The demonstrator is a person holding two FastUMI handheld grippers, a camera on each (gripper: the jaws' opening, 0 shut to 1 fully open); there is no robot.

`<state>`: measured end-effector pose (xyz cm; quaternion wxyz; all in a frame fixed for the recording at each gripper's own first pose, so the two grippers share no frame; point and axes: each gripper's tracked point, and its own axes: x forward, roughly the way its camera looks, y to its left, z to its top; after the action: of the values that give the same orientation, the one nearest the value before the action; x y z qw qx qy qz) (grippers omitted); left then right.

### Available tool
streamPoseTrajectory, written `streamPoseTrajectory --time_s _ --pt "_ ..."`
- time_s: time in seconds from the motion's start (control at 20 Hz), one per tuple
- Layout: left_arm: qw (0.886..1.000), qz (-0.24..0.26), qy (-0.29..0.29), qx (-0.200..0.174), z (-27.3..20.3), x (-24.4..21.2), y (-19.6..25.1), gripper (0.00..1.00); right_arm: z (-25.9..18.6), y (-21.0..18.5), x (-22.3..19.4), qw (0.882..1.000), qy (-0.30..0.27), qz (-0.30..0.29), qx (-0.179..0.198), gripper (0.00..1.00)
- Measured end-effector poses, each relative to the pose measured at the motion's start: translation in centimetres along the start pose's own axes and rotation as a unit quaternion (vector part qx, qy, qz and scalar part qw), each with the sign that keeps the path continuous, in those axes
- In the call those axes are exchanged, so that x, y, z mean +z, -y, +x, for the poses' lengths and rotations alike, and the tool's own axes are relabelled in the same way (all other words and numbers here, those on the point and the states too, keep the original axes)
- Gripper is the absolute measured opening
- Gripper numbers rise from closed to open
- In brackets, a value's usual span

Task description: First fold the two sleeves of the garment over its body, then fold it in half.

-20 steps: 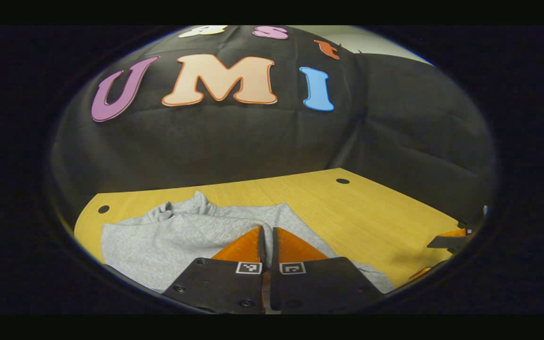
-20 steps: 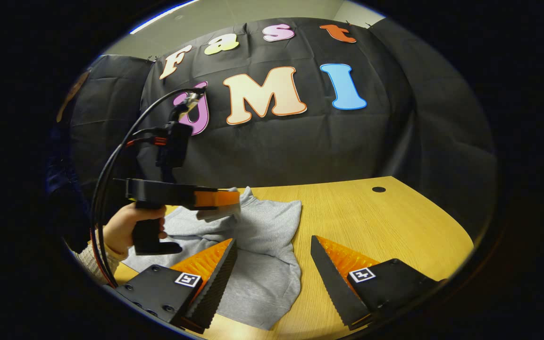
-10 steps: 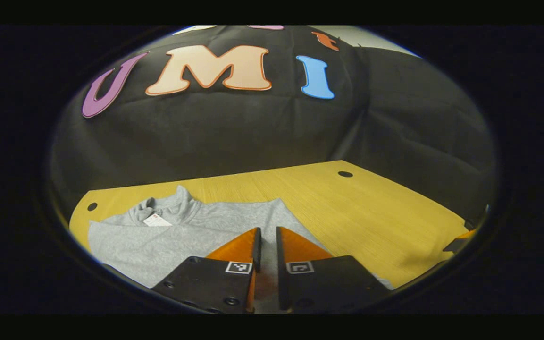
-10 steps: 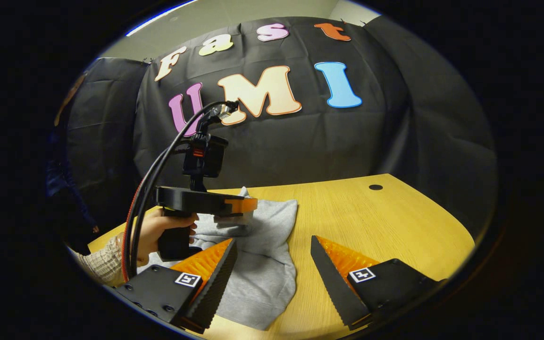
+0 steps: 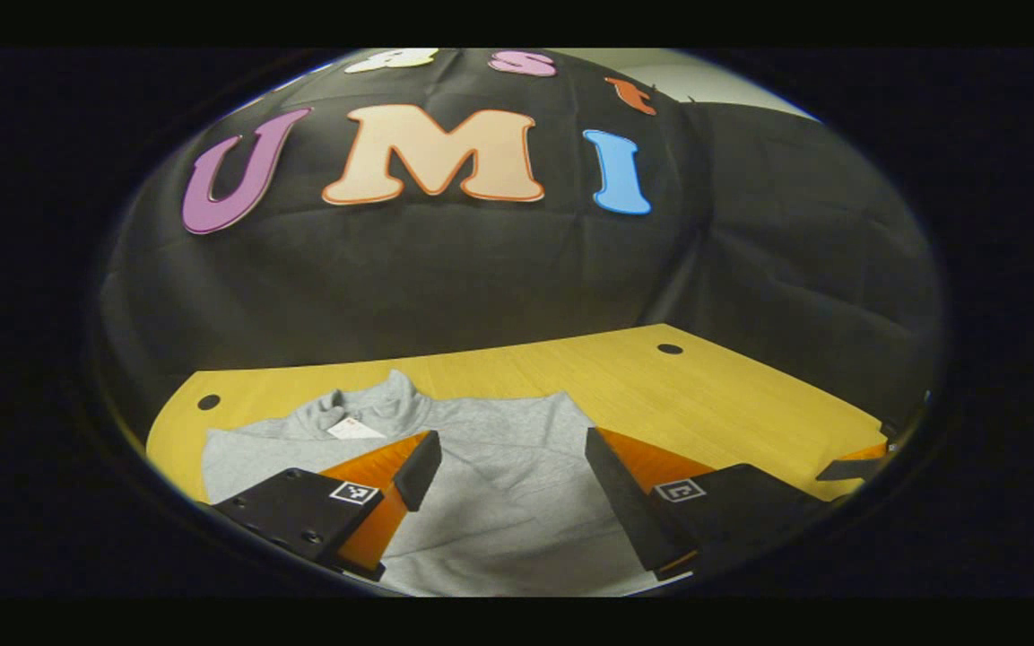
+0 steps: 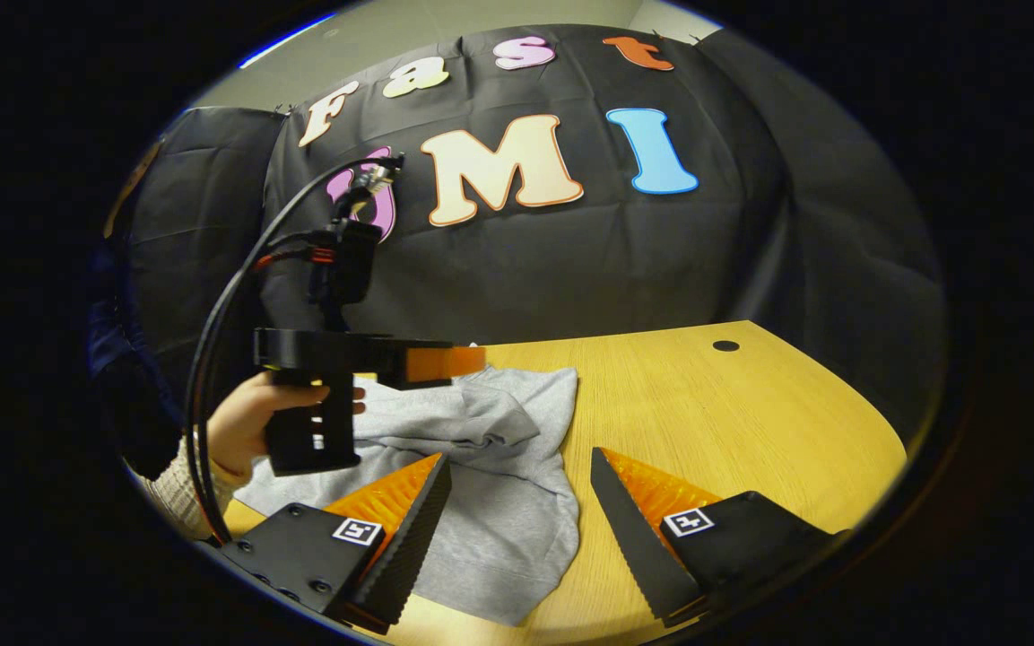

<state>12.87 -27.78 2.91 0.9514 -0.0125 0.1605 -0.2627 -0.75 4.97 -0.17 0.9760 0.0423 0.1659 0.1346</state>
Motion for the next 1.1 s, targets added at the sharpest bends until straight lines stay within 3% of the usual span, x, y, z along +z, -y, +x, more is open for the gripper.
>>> streamPoseTrajectory --time_s 0.3,0.75,1.1 --pt "0.999 -0.024 -0.002 0.035 -8.7 -1.8 -6.3 0.95 -1.0 -1.3 -0.3 1.0 -0.004 0.002 0.001 0.98" --pt "0.99 -0.018 -0.079 0.115 -23.1 -12.7 -14.0 0.95 -2.6 -3.5 -4.2 0.999 -0.049 0.003 -0.008 0.98" --pt "0.98 -0.049 -0.129 0.145 -26.3 -19.4 -14.2 0.96 -2.5 -3.6 -9.4 0.994 -0.108 0.016 -0.029 0.98"
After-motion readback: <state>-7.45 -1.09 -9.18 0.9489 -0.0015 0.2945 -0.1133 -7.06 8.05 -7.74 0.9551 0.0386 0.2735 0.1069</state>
